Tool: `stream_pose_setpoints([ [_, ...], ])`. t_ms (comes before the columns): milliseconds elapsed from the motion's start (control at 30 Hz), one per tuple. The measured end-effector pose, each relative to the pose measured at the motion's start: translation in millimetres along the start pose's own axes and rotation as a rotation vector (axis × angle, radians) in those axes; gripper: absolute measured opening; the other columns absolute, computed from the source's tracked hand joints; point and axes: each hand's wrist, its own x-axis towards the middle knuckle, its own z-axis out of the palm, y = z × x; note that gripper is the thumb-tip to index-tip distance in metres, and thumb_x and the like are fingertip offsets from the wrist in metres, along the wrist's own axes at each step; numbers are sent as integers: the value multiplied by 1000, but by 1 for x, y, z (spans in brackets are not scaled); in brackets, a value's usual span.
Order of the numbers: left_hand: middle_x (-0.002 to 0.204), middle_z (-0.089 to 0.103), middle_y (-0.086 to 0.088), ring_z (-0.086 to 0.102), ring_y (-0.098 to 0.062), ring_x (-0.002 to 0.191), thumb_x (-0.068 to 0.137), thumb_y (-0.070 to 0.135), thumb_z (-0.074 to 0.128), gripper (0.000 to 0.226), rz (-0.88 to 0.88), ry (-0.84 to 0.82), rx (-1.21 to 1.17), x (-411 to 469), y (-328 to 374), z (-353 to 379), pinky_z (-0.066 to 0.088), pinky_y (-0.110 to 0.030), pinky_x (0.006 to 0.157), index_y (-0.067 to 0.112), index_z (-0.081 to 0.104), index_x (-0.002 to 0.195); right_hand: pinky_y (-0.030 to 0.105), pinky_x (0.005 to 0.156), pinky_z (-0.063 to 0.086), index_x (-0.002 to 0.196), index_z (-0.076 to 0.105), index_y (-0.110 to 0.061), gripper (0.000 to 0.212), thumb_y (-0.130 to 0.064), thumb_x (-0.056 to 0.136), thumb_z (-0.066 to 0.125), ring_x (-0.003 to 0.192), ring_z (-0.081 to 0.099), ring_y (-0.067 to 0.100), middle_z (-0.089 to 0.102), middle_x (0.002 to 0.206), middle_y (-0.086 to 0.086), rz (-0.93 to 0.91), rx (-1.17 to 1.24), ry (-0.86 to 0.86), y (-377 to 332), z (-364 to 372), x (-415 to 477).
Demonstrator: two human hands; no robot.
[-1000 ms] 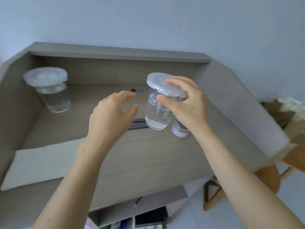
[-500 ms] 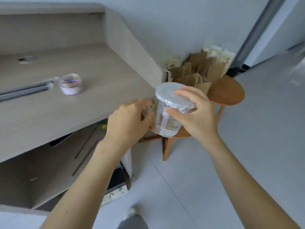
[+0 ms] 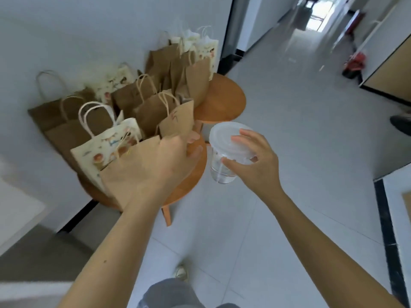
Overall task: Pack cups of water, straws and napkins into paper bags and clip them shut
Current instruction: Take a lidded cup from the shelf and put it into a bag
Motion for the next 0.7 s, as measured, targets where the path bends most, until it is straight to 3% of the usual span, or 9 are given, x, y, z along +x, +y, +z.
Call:
stream_pose_setpoints([
  [67, 118, 61, -2, 54, -24, 109, 92, 28, 53, 32, -6, -26, -2, 39, 11, 9, 34, -22, 76, 19, 58, 123, 12, 82, 43, 104, 67, -17, 47, -33, 61, 76, 113, 47, 5, 52, 120, -11, 3, -44, 29, 18, -5, 31],
  [167, 116, 62, -1, 56, -25, 107, 91, 32, 54, 33, 20, -32, 17, 91, 16, 29, 42, -30, 81, 26, 58, 123, 20, 85, 47, 105, 67, -17, 47, -32, 61, 77, 112, 45, 2, 50, 120, -12, 29, -64, 56, 46, -9, 70],
  [267, 109, 64, 1, 58, -20, 98, 90, 31, 54, 30, 114, -54, 32, 142, 22, 54, 43, -27, 74, 26, 60, 119, 22, 84, 50, 105, 67, -17, 48, -32, 61, 78, 113, 46, 4, 50, 120, -11, 53, -60, 90, 80, -12, 108],
  [333, 106, 65, 2, 59, -18, 93, 90, 29, 55, 27, 161, -55, 40, 178, 29, 72, 49, -29, 73, 24, 61, 116, 21, 84, 50, 106, 67, -18, 49, -33, 61, 78, 114, 47, 6, 51, 121, -10, 71, -62, 103, 107, -12, 134],
  [533, 115, 63, 6, 57, -17, 107, 91, 29, 54, 28, 134, -110, 13, 307, 62, 136, 48, -37, 88, 25, 59, 119, 22, 86, 49, 105, 67, -18, 48, -30, 61, 80, 114, 46, 7, 50, 120, -11, 62, -44, 81, 206, -17, 232],
  [700, 113, 64, 5, 59, -17, 104, 91, 28, 54, 27, 33, -31, 7, 411, 91, 170, 49, -35, 86, 23, 61, 117, 8, 84, 42, 103, 67, -16, 46, -30, 61, 79, 112, 44, 2, 51, 119, -7, -31, -25, 14, 274, -25, 346],
])
